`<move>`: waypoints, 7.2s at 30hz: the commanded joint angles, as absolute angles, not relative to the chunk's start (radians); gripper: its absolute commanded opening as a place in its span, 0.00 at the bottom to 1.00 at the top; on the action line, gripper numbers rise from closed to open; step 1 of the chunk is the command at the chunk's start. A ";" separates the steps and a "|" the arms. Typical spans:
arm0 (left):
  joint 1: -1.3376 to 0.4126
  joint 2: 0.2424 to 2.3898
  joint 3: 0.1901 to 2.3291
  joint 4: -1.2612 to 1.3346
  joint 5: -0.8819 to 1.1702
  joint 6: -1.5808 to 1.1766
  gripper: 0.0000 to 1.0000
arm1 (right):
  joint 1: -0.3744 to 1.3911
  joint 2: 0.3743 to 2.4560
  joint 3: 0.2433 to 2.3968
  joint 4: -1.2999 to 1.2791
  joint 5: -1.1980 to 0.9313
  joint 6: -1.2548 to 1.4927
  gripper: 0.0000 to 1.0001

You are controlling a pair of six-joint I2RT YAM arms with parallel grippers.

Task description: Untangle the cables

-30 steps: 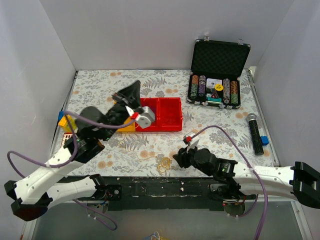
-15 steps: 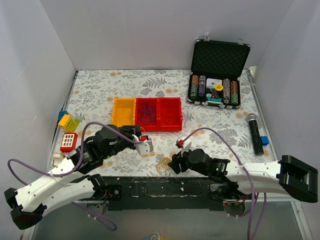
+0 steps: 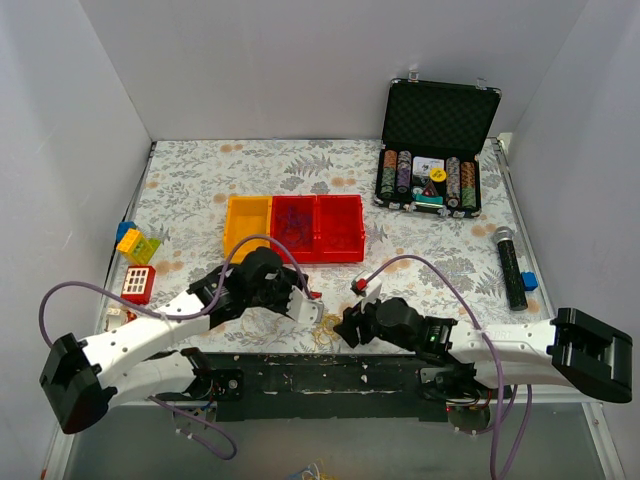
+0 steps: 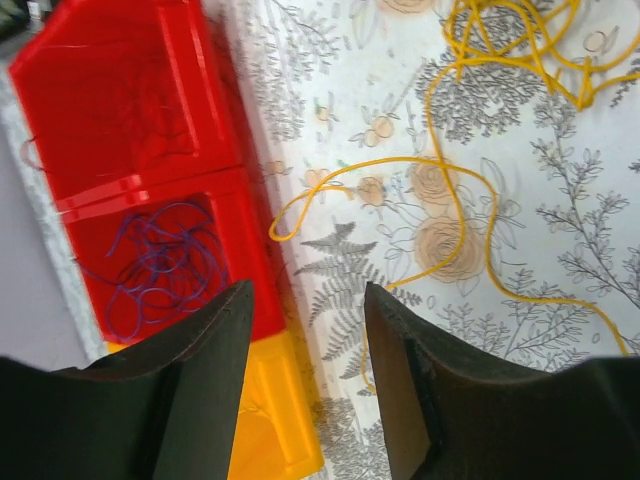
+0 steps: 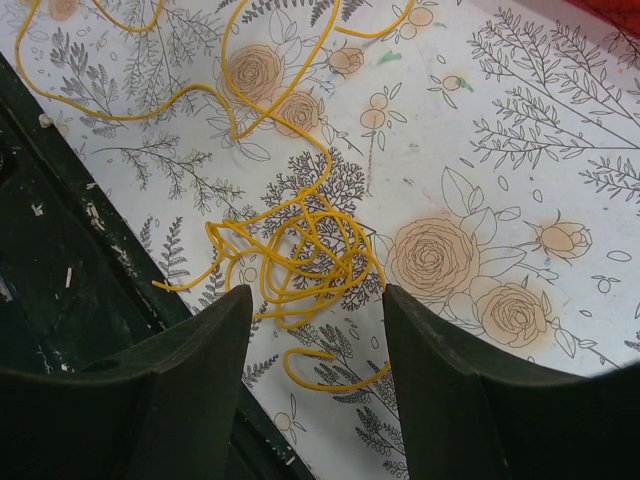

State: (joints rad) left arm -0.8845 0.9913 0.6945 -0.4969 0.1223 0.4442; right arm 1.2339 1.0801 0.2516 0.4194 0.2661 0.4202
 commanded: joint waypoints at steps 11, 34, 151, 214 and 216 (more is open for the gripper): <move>-0.867 1.164 0.759 -0.632 0.339 0.546 0.83 | 1.241 1.035 0.229 0.442 0.299 0.457 0.61; -0.834 1.259 0.672 -0.577 0.222 0.781 0.48 | 1.239 0.977 0.242 0.390 0.325 0.462 0.58; -0.339 1.625 1.221 -0.438 -0.083 -0.370 0.56 | 1.236 0.945 0.210 0.374 0.385 0.495 0.83; 0.255 1.410 1.498 -0.634 0.500 -0.778 0.98 | 0.960 1.938 1.758 -0.097 0.061 0.087 0.84; 0.255 1.367 1.442 -0.579 0.471 -0.801 0.98 | 0.959 1.840 1.660 -0.069 0.063 0.103 0.84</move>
